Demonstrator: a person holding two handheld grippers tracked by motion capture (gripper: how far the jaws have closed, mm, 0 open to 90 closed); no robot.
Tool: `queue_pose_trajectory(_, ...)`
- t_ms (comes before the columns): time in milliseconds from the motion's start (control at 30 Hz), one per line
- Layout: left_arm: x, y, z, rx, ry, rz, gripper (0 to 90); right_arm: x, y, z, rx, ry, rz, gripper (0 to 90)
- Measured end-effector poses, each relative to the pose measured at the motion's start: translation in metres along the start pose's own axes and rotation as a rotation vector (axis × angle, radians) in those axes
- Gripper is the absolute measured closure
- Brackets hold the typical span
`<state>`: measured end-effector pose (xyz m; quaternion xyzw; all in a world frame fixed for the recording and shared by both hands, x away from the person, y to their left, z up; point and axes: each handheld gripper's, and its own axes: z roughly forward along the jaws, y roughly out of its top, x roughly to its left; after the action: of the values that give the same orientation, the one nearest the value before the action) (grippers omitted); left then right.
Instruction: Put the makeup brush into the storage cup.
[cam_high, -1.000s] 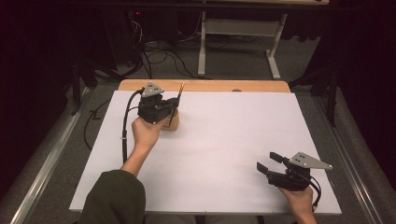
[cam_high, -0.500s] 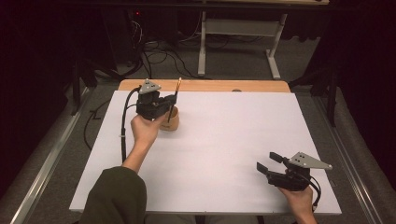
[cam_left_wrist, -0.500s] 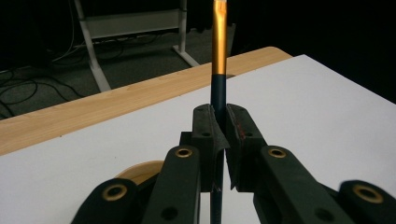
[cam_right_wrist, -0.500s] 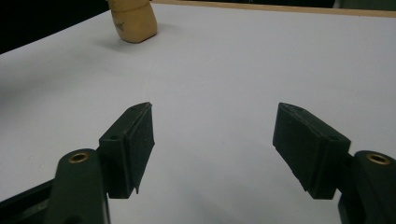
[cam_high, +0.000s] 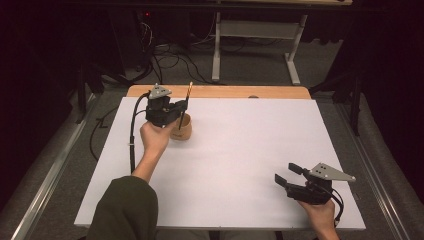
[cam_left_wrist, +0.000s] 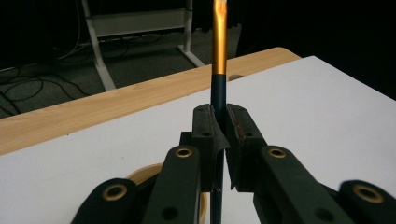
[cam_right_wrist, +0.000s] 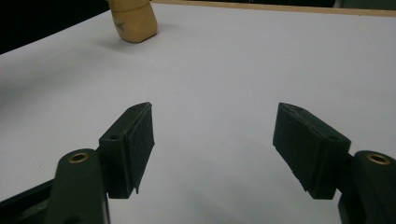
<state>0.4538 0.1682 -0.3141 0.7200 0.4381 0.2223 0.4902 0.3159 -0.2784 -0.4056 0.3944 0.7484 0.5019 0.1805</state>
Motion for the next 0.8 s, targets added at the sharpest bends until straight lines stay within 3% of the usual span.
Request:
queue_pose_trajectory(600, 0.0058, 0.0043, 0.0062, 0.001, 0.008, -0.010, 82.6, -0.0003, -0.0001, 0.0003, 0.000, 0.001, 0.000, 31.0)
queue_pose_trajectory(800, 0.0040, 0.0066, 0.0084, 0.010, 0.008, 0.006, 82.6, -0.0003, -0.0001, 0.0002, 0.000, 0.000, 0.000, 31.0)
